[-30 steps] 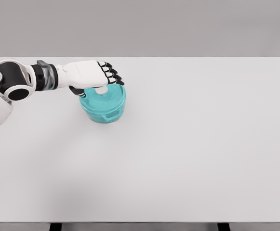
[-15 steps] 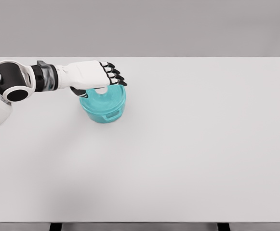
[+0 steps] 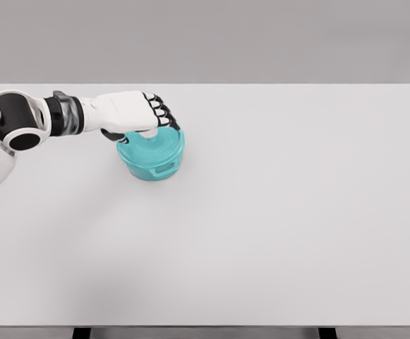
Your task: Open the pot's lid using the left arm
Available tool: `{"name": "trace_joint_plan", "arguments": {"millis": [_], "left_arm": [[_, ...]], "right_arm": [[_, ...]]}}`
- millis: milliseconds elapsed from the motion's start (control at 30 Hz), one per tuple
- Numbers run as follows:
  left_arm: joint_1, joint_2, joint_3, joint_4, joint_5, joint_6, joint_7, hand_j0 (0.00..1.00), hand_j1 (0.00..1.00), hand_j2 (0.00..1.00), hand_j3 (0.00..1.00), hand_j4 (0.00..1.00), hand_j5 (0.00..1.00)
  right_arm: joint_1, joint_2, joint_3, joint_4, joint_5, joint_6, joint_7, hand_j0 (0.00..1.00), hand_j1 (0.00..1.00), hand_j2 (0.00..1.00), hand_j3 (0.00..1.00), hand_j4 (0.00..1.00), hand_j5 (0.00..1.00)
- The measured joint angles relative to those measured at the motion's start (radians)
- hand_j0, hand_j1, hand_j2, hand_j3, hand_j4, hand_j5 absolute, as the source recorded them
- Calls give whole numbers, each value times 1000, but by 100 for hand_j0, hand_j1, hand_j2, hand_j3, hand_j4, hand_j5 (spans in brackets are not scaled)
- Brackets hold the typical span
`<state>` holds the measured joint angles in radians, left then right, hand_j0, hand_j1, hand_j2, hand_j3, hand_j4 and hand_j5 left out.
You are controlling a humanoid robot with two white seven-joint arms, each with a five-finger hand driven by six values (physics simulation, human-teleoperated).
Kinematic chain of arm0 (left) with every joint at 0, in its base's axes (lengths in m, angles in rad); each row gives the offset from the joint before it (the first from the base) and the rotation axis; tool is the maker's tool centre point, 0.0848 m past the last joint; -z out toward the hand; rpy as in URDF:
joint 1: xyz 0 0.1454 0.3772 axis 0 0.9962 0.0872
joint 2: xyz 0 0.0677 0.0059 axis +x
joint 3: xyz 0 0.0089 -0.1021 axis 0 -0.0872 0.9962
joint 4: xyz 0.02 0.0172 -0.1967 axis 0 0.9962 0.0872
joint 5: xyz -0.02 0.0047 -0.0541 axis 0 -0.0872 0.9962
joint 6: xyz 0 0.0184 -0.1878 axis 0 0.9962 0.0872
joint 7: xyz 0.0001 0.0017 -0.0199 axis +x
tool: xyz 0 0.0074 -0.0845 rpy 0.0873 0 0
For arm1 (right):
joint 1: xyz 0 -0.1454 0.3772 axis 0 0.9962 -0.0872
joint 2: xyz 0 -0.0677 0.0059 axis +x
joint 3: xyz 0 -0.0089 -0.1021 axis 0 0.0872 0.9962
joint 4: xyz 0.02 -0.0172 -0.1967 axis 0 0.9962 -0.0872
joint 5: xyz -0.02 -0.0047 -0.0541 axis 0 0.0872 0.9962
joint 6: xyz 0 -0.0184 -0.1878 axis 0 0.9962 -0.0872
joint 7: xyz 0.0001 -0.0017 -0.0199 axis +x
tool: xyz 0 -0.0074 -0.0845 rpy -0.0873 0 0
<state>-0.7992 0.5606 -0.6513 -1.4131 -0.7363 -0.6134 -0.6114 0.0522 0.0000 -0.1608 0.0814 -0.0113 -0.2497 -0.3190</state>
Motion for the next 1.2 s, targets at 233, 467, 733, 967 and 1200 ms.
{"name": "trace_joint_plan", "arguments": {"millis": [233, 467, 733, 967, 1200], "left_arm": [[3, 0, 0, 0, 1, 0, 0, 80, 80, 80, 80, 80, 80], [3, 0, -3, 0, 2, 0, 0, 82, 82, 82, 82, 82, 82], [-2, 1, -26, 0, 10, 0, 0, 82, 82, 82, 82, 82, 82], [-3, 19, -26, 3, 9, 0, 0, 81, 81, 81, 81, 81, 81], [-5, 21, -26, 15, 8, 0, 0, 71, 71, 71, 71, 71, 71]], "right_arm": [[0, 0, 0, 0, 0, 0, 0, 100, 100, 100, 100, 100, 100], [0, 0, 0, 0, 0, 0, 0, 100, 100, 100, 100, 100, 100], [0, 0, 0, 0, 0, 0, 0, 100, 100, 100, 100, 100, 100], [0, 0, 0, 0, 0, 0, 0, 100, 100, 100, 100, 100, 100], [0, 0, 0, 0, 0, 0, 0, 100, 100, 100, 100, 100, 100]]}}
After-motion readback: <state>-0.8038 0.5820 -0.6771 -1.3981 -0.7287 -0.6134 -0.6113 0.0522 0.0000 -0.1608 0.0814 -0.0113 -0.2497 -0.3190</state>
